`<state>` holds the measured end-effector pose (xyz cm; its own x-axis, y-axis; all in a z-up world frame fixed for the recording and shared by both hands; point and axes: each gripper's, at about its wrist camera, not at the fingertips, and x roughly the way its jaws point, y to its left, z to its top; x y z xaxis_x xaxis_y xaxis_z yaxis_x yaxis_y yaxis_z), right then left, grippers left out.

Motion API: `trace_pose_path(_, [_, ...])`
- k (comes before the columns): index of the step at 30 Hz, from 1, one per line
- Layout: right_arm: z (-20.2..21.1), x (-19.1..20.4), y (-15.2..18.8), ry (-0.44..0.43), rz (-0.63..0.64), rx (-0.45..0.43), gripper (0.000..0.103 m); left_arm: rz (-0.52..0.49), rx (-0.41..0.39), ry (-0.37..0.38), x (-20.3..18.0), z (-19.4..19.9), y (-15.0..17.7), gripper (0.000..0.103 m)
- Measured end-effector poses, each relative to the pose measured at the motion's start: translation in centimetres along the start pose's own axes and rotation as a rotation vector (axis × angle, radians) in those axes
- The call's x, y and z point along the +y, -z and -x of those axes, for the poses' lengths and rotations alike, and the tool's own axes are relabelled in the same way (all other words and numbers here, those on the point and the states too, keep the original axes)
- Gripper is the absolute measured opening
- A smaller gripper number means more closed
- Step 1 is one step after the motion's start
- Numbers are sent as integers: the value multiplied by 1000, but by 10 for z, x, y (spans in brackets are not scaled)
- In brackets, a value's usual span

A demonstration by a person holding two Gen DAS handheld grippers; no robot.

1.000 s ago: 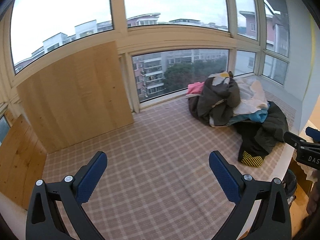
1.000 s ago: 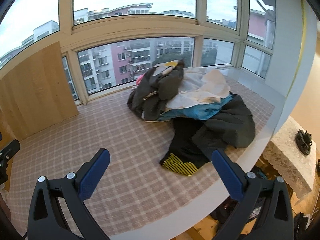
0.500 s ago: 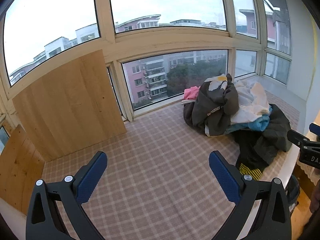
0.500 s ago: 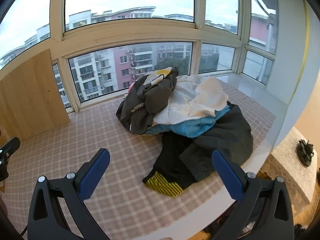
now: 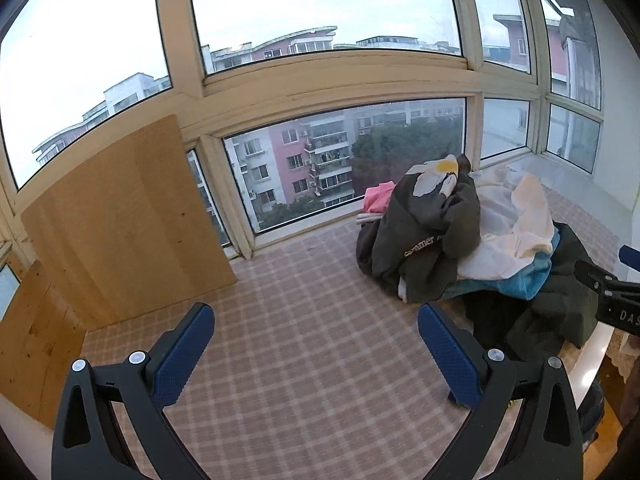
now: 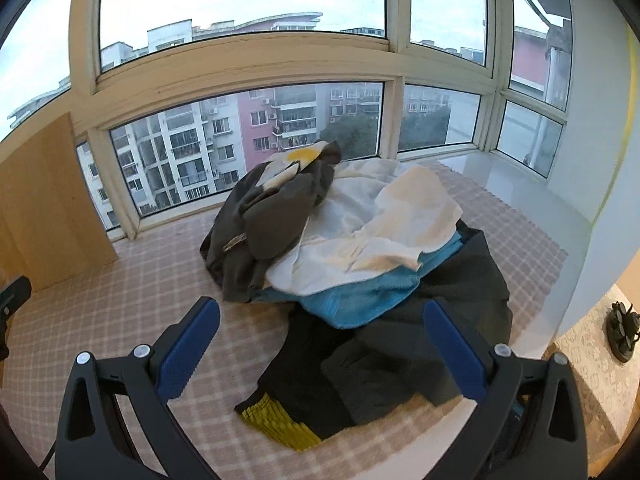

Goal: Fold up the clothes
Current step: 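Move both tools toward the clothes pile by the window, then grasp the dark grey T-shirt with the right gripper and lift it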

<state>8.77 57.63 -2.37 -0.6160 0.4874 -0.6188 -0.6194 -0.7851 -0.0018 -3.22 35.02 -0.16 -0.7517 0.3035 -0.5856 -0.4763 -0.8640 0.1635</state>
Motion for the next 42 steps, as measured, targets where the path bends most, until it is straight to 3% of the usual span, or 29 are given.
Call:
trace_pose_path(5, [-21,-25,-17,-39,16,-17,103,11,19,16,-15,-11,-10,102])
trace_pose_path(8, [-37,-54,-21,-190,-10,-19,103,23,38,4,-18,-17,-13,102])
trace_pose_path(10, [-52,-73,-27,-214,-19,11,103,33,55,-8,-17,-22,-14,102])
trace_pose_path(18, [-107,-127,-47,-18,137,-8,103,69,119,-32,-14,-52,-14,102])
trace_pose_path(20, [-126,-143,-52,8,111,23,103,76,134,-40,-14,-60,-15,102])
trace_pose_path(24, [-154,-160,-59,-100,12,67,103,86,146,-56,-12,-69,-17,102])
trace_pose_path(26, [-169,-150,-53,-216,4,114,103,76,138,-31,-11,-73,-18,102])
trace_pose_path(27, [-174,-144,-50,-231,18,131,103,74,142,-34,-11,-75,-18,102])
trace_pose_path(30, [-190,-127,-37,-134,90,155,103,68,154,-45,-11,-78,-15,102])
trace_pose_path(34, [-205,-120,-19,-138,103,206,103,73,178,-57,-7,-83,-9,102])
trace_pose_path(42, [-181,-92,-21,-273,124,149,99,79,208,-49,-4,-91,-2,102])
